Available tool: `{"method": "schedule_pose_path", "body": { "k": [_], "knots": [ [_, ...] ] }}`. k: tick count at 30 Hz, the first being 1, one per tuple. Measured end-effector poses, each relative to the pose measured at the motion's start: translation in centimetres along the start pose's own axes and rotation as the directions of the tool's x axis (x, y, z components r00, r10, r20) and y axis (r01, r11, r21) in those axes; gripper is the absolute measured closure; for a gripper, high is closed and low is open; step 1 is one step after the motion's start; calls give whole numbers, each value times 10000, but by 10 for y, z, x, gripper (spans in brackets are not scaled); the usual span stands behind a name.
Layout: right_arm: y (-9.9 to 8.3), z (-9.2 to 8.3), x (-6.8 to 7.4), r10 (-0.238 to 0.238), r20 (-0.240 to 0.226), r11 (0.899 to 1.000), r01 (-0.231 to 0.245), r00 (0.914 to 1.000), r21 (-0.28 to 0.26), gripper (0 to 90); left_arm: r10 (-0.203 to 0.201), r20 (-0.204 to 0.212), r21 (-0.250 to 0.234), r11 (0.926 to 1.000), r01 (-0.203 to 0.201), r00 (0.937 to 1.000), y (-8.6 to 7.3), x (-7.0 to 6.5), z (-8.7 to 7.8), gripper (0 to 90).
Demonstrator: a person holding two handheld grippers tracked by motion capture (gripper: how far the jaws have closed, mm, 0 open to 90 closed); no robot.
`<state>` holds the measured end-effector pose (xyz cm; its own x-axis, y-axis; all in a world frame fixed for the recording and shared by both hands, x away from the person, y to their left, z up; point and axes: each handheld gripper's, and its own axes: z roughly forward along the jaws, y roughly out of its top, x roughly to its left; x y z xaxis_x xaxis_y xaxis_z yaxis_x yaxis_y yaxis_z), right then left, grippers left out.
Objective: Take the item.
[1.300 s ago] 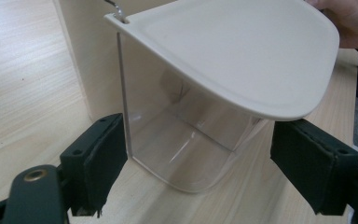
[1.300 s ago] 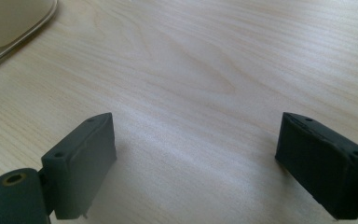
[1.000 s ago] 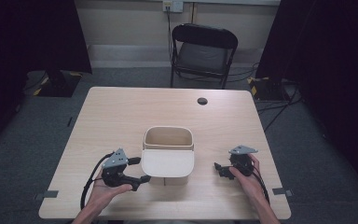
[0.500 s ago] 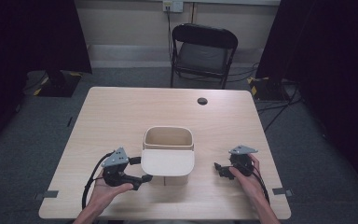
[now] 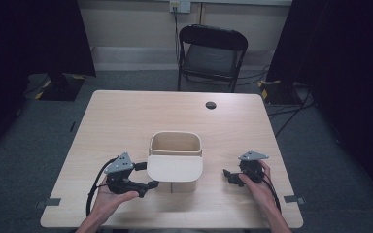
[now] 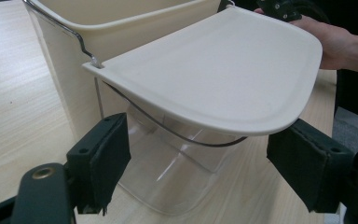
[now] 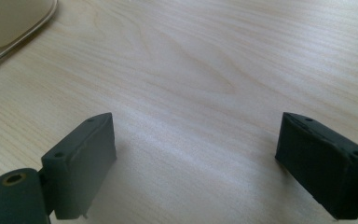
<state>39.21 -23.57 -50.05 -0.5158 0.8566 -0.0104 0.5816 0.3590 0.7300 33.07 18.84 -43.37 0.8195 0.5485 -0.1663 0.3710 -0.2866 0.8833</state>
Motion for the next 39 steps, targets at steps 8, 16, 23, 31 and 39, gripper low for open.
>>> {"method": "schedule_pose_path", "body": {
  "k": [8,16,23,31,39],
  "knots": [
    [0,0,0,2,7,10000,-2,10000,-1,111,-155,165,-259,9995,159,9997,5,2,-4,208],
    [0,0,0,4,6,10000,-4,10000,-3,112,-116,142,-334,9994,121,9998,6,3,-4,182],
    [0,0,0,7,10,10000,-7,10000,-1,112,-102,201,-361,9993,110,9997,7,1,-3,177],
    [0,0,0,5,10,10000,-5,10000,0,112,47,105,-388,9992,-43,9999,10,0,-3,156],
    [0,0,0,8,9,10000,-8,10000,0,112,30,127,-358,9994,-26,9999,11,1,-2,158]
  ]
}}
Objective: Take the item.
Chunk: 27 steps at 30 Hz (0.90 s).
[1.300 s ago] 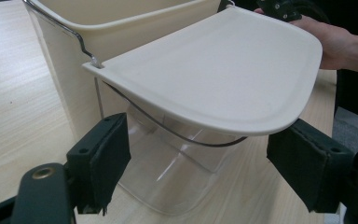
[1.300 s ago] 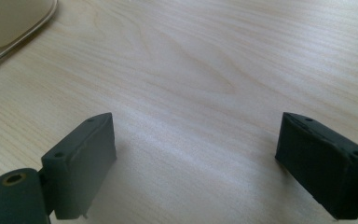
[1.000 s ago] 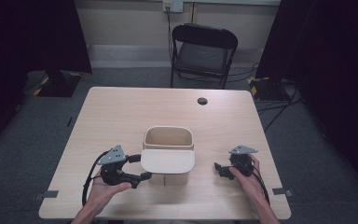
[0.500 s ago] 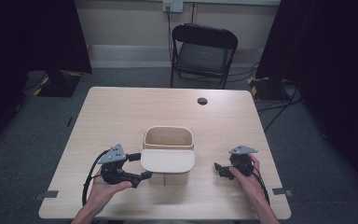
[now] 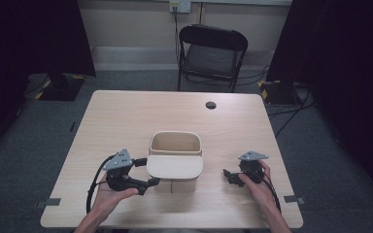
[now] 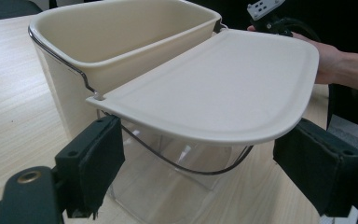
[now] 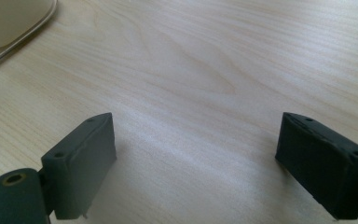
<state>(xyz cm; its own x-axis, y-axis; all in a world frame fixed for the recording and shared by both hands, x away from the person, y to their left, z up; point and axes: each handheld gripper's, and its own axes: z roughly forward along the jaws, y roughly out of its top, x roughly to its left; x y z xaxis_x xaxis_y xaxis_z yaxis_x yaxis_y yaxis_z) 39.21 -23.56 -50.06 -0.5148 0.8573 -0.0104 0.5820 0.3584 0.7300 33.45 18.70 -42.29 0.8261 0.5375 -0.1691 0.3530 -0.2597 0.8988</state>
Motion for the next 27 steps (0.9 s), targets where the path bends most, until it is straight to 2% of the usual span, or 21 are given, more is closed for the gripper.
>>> {"method": "schedule_pose_path", "body": {
  "k": [12,27],
  "knots": [
    [0,0,0,2,-3,10000,-2,10000,-2,112,-135,-79,-65,9999,134,9999,0,1,-2,158],
    [0,0,0,31,13,10000,-31,10000,19,111,-97,-92,-455,9989,93,9999,4,2,-3,161]
  ]
}}
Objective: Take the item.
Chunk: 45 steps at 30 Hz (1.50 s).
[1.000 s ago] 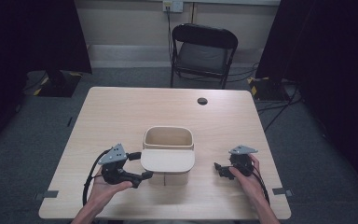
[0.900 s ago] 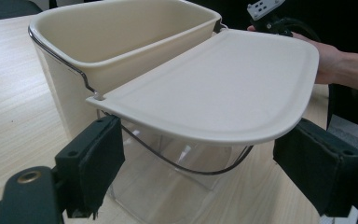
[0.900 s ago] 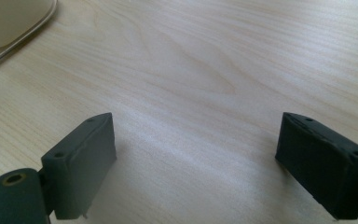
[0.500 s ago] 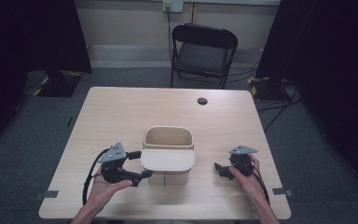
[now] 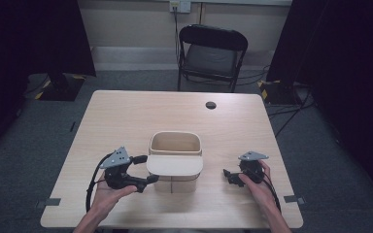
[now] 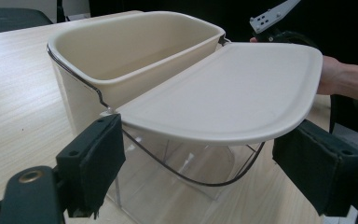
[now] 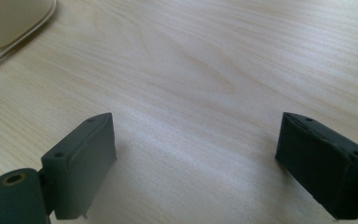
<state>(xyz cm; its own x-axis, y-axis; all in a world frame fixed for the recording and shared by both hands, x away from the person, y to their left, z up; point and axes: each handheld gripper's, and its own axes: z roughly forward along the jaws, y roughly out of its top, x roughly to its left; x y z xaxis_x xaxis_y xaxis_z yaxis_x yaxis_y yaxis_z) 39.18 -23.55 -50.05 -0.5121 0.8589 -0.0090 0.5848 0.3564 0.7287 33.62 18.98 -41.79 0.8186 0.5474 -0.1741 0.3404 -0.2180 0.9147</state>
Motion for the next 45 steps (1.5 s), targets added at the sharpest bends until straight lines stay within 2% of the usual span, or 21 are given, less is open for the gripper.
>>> {"method": "schedule_pose_path", "body": {
  "k": [10,14,25,31,35,38,45],
  "knots": [
    [0,0,0,7,9,10000,-7,10000,-3,111,-30,69,-17,10000,30,10000,2,2,0,155],
    [0,0,0,-15,-8,10000,15,10000,-17,112,-313,232,-252,9992,319,9992,2,3,-1,158],
    [0,0,0,-13,5,10000,13,10000,-18,111,-152,108,-209,9997,154,9998,4,4,1,157],
    [0,0,0,-13,5,10000,13,10000,-19,111,-183,142,-145,9997,185,9997,5,4,1,159],
    [0,0,0,12,10,10000,-12,10000,-2,111,-53,188,-75,10000,54,9998,9,6,1,159],
    [0,0,0,-12,-8,10000,12,10000,-14,111,-200,252,-143,9997,203,9995,10,9,2,163],
    [0,0,0,-12,5,10000,12,10000,-19,111,-102,147,-102,9999,103,9998,11,9,3,170]
  ]
}}
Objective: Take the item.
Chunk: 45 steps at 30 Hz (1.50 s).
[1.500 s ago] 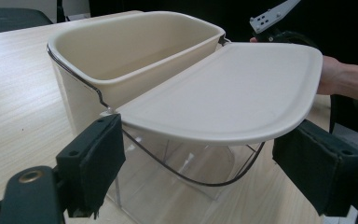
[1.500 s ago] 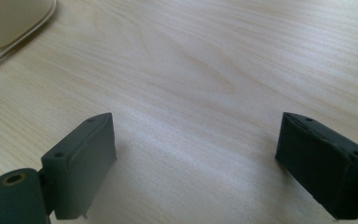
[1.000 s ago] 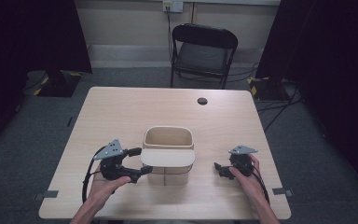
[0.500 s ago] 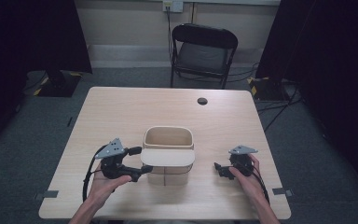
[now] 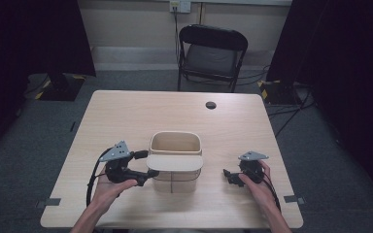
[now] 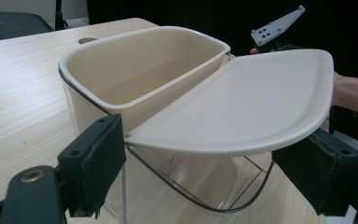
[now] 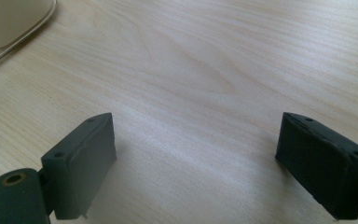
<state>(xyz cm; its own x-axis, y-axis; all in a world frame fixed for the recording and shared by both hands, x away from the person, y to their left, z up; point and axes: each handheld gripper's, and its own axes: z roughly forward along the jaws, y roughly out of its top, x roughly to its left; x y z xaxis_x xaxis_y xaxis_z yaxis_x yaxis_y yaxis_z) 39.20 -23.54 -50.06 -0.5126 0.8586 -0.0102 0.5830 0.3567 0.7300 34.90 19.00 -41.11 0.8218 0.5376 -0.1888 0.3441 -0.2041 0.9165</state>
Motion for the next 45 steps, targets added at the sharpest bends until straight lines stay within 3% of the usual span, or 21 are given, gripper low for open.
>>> {"method": "schedule_pose_path", "body": {
  "k": [4,10,16,20,27,39,45],
  "knots": [
    [0,0,0,3,0,10000,-3,10000,1,111,249,-37,118,9996,-249,9997,3,0,-3,202],
    [0,0,0,0,0,10000,0,10000,0,111,254,-139,57,9997,-253,9996,6,-1,-1,207],
    [0,0,0,1,-13,10000,-1,10000,4,111,329,62,103,9994,-330,9994,10,0,-1,214],
    [0,0,0,-1,-13,10000,1,10000,4,111,253,217,9,9997,-253,9994,12,-1,2,222],
    [0,0,0,2,0,10000,-2,10000,1,111,81,95,-1,10000,-81,9999,12,-1,2,230],
    [0,0,0,13,10,10000,-13,10000,2,111,146,148,163,9998,-148,9998,17,0,3,296],
    [0,0,0,14,12,10000,-14,10000,1,111,65,251,6,10000,-65,9997,18,-1,2,316]
  ]
}}
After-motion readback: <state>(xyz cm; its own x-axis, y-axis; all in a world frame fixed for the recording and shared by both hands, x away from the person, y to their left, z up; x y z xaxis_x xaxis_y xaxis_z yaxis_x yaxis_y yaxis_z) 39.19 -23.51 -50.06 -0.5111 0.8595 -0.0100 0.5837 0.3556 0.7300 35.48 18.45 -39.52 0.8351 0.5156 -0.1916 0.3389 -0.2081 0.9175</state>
